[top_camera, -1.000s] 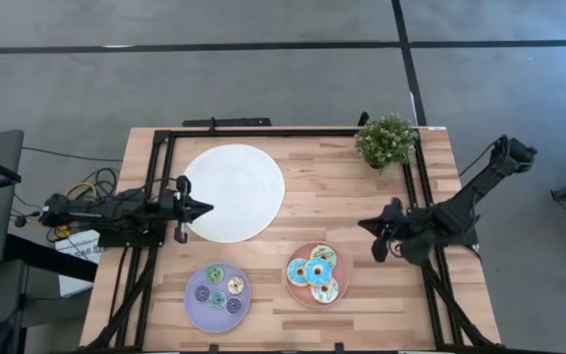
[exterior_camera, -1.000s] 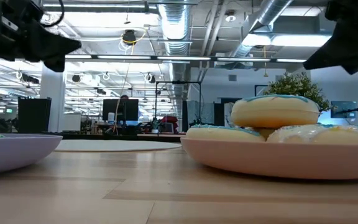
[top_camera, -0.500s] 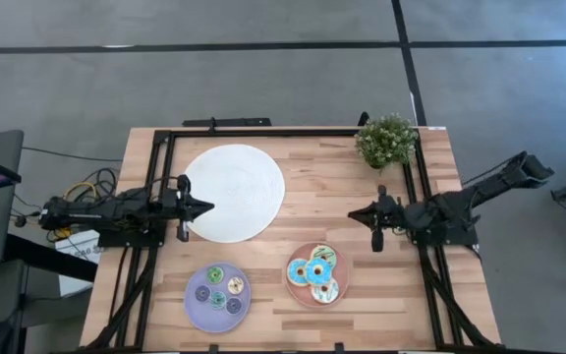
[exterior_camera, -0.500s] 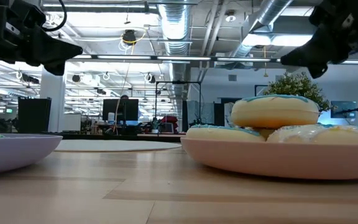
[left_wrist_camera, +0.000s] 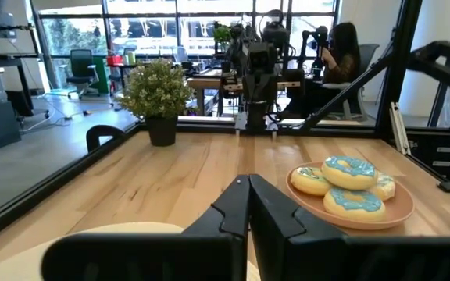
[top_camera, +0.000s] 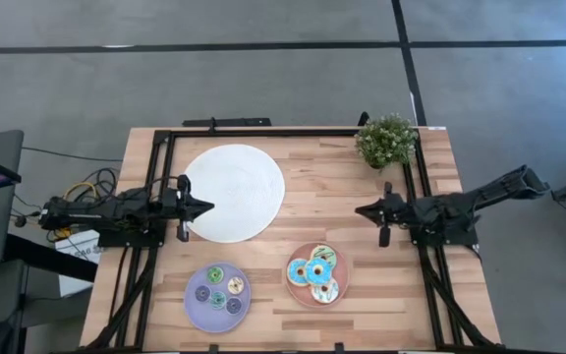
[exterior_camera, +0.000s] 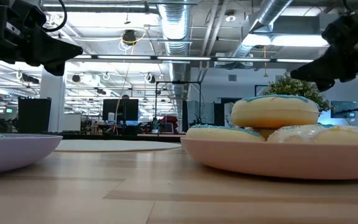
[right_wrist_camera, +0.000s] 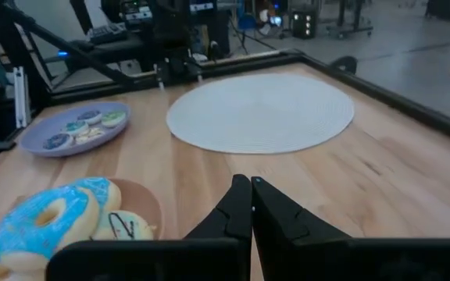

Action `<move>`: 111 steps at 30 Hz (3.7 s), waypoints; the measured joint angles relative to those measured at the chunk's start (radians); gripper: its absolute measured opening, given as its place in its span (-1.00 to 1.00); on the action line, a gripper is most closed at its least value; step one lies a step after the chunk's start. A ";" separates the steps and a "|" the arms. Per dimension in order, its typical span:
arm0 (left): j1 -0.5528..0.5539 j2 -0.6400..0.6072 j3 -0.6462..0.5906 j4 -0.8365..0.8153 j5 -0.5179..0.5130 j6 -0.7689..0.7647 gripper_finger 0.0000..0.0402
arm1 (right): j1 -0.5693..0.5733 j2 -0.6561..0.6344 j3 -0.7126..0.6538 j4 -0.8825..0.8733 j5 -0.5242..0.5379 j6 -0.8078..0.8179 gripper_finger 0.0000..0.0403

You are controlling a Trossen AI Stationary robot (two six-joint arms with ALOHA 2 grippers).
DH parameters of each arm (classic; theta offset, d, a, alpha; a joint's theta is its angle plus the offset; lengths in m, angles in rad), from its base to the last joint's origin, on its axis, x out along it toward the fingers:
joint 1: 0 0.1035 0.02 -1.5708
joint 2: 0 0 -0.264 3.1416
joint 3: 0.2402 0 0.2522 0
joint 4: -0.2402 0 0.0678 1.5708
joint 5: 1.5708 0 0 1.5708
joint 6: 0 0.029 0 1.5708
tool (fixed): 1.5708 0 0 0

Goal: Pick & Place donuts
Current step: Return to Home Position

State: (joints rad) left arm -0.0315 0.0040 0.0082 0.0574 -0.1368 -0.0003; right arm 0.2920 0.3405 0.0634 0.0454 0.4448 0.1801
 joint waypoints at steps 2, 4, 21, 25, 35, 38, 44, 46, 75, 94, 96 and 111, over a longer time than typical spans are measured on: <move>0.000 0.000 0.000 0.000 0.000 -0.004 -1.00 | 0.000 -0.071 -0.004 -0.057 -0.001 -0.028 -1.00; 0.000 0.000 -0.001 0.000 0.000 -0.008 -1.00 | 0.000 -0.143 -0.004 -0.108 -0.001 -0.056 -1.00; 0.000 0.002 -0.001 -0.001 -0.002 -0.011 -1.00 | -0.192 -0.336 -0.035 -0.066 -0.308 -0.242 -1.00; 0.000 0.002 -0.001 0.000 -0.002 -0.004 -1.00 | -0.278 -0.338 -0.035 -0.081 -0.402 -0.226 -1.00; 0.000 0.002 -0.001 -0.001 -0.002 -0.009 -1.00 | -0.354 -0.338 0.026 -0.291 -0.470 -0.120 -1.00; 0.000 0.002 -0.001 -0.001 -0.002 -0.010 -1.00 | -0.353 -0.338 0.034 -0.328 -0.470 -0.120 -1.00; 0.000 0.002 -0.001 -0.001 -0.002 -0.010 -1.00 | -0.354 -0.338 0.034 -0.329 -0.467 -0.127 -1.00; 0.000 0.002 -0.001 -0.001 -0.002 -0.011 -1.00 | -0.354 -0.338 0.034 -0.329 -0.466 -0.127 -1.00; 0.000 0.002 -0.001 -0.001 -0.002 -0.011 -1.00 | -0.354 -0.338 0.034 -0.328 -0.464 -0.127 -1.00; 0.000 0.002 -0.001 -0.001 -0.002 -0.011 -1.00 | -0.354 -0.338 0.033 -0.328 -0.463 -0.127 -1.00; 0.000 0.002 -0.001 -0.001 -0.001 -0.011 -1.00 | -0.354 -0.338 0.033 -0.328 -0.463 -0.127 -1.00; 0.000 0.002 -0.001 -0.001 -0.001 -0.011 -1.00 | -0.354 -0.338 0.033 -0.328 -0.463 -0.127 -1.00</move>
